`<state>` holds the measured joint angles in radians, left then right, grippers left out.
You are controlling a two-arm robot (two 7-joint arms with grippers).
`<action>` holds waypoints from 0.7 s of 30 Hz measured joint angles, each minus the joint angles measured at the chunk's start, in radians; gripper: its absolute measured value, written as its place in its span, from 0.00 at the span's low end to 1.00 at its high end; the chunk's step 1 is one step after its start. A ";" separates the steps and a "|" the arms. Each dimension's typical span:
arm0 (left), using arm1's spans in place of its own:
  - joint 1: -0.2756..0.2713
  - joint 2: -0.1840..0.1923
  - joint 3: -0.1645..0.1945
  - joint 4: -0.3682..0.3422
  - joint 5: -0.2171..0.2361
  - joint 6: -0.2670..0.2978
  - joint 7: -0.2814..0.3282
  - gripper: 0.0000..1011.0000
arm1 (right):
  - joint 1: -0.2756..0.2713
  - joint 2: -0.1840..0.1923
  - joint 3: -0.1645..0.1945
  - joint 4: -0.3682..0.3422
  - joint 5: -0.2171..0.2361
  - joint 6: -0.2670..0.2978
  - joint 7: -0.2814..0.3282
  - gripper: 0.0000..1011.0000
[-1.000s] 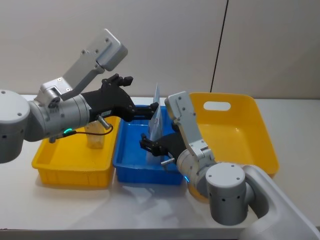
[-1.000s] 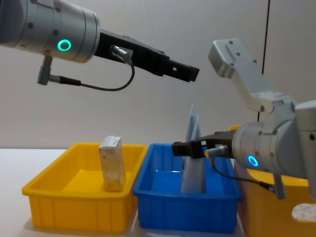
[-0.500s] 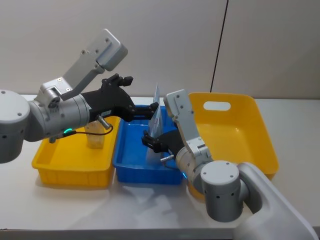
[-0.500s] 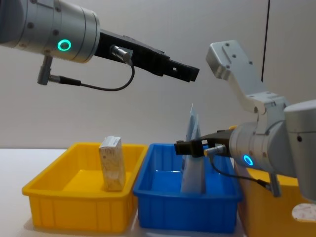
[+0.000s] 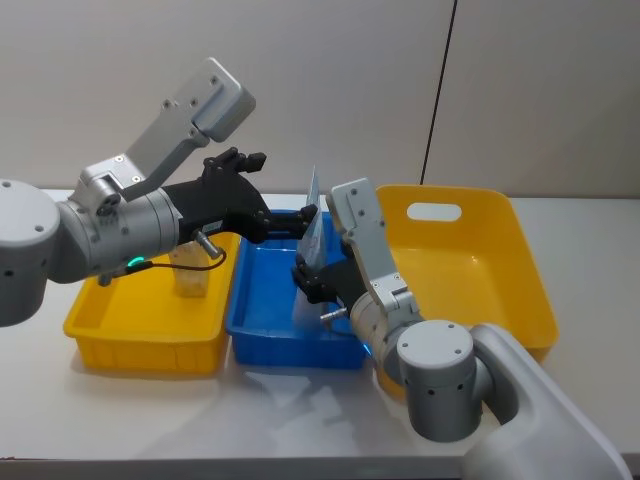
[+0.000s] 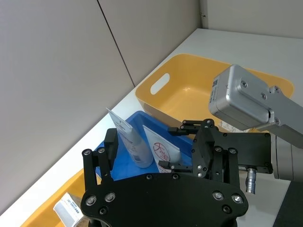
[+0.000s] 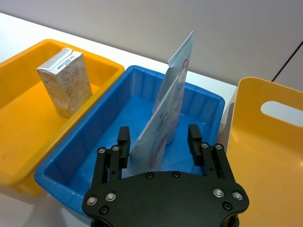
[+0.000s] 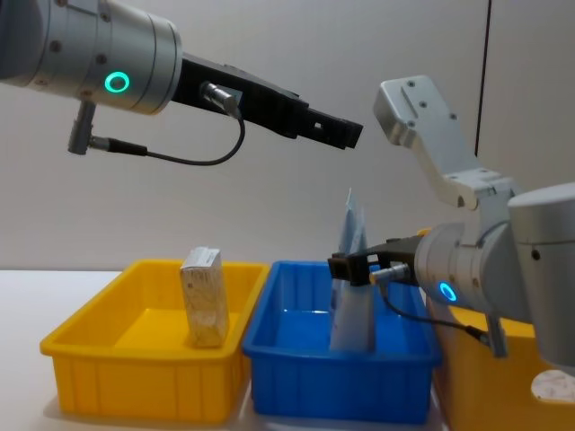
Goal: Bimanual collaborative sorting of washing and personal care products
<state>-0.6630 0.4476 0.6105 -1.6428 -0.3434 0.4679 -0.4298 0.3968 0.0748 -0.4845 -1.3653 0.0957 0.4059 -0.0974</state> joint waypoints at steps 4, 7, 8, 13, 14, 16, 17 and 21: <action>0.000 0.000 0.000 0.000 0.000 0.000 0.000 0.99 | 0.001 -0.001 0.001 0.003 -0.002 -0.002 -0.001 0.61; 0.000 0.000 0.000 0.000 0.000 0.000 0.000 0.99 | 0.002 -0.002 0.001 0.004 -0.003 -0.002 -0.002 0.50; 0.000 0.000 0.000 0.000 0.000 0.000 0.000 0.99 | 0.002 -0.002 0.001 0.004 -0.003 -0.002 -0.002 0.49; 0.000 0.000 0.000 0.000 0.000 0.000 0.000 0.99 | 0.002 -0.003 0.001 0.006 -0.004 -0.003 -0.003 0.30; 0.000 0.000 0.000 0.000 0.000 0.000 0.000 0.99 | 0.002 -0.003 0.001 0.007 -0.004 -0.003 -0.003 0.28; 0.000 0.000 0.000 0.000 0.000 0.000 0.000 0.99 | 0.003 -0.003 0.001 0.007 -0.005 -0.003 -0.003 0.21; 0.000 0.000 0.000 0.000 0.000 0.000 0.000 0.99 | 0.003 -0.004 0.001 0.007 -0.005 -0.003 -0.003 0.18; 0.000 0.000 0.000 0.000 0.000 0.000 0.000 0.99 | 0.003 -0.004 0.001 0.008 -0.005 -0.004 -0.004 0.10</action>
<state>-0.6630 0.4476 0.6105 -1.6428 -0.3435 0.4679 -0.4298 0.3998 0.0709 -0.4835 -1.3575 0.0908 0.4022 -0.1010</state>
